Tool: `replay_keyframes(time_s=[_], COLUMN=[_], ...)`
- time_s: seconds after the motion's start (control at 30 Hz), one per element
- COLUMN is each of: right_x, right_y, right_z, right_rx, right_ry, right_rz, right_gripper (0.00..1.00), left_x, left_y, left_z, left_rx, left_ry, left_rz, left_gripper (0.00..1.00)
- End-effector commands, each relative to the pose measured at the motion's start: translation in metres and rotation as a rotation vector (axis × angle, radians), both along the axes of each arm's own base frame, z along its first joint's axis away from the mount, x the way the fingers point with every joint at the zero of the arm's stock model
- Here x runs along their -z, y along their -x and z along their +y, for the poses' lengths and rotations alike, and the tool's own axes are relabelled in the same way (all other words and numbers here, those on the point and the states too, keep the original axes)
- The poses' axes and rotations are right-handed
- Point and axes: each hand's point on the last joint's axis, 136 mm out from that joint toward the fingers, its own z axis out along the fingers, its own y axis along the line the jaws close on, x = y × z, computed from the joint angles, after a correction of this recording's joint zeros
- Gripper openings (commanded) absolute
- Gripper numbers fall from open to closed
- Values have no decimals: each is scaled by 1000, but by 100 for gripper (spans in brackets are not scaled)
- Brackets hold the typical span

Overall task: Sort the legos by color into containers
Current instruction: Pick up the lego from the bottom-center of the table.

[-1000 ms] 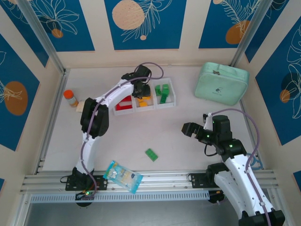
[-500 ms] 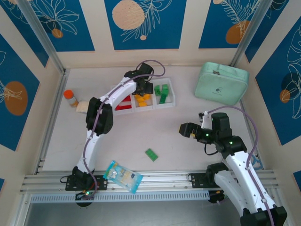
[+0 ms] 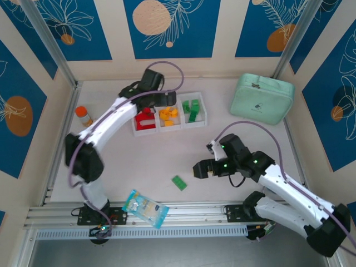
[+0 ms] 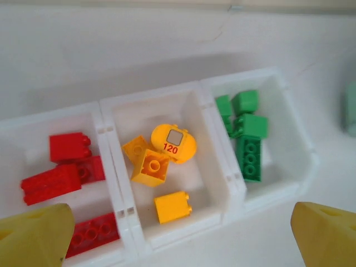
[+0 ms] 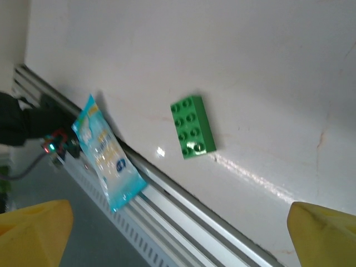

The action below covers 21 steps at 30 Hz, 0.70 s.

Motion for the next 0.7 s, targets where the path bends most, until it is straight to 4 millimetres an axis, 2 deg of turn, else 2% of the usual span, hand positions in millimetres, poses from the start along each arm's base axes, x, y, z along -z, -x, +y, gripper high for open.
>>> replay_keyframes(time_s=[0.0, 0.17, 0.27, 0.37, 0.47, 0.5, 0.57, 0.67], right_x=[10, 36, 50, 63, 70, 73, 81, 97], right_y=[3, 6, 4, 0, -1, -1, -1, -1], right_z=[1, 22, 36, 49, 68, 73, 83, 88], right_rx=[-28, -131, -194, -244, -299, -319, -354, -403], right_ry=[124, 265, 363, 466, 517, 531, 570, 672], right_rz=[-31, -24, -32, -54, -54, -50, -50, -52], right_gripper=[99, 99, 99, 95, 91, 89, 86, 81], left_x=[-7, 7, 19, 33, 46, 46, 34, 25], left_y=[38, 125, 178, 222, 256, 261, 267, 271], left_z=[24, 77, 100, 125, 151, 158, 154, 166], left_rx=[50, 42, 46, 8, -57, -103, -66, -100], left_ry=[-8, 6, 57, 93, 103, 125, 191, 205], left_rz=[-55, -69, -42, 5, 31, 24, -38, -102], left_gripper=[99, 99, 100, 99, 99, 99, 99, 99])
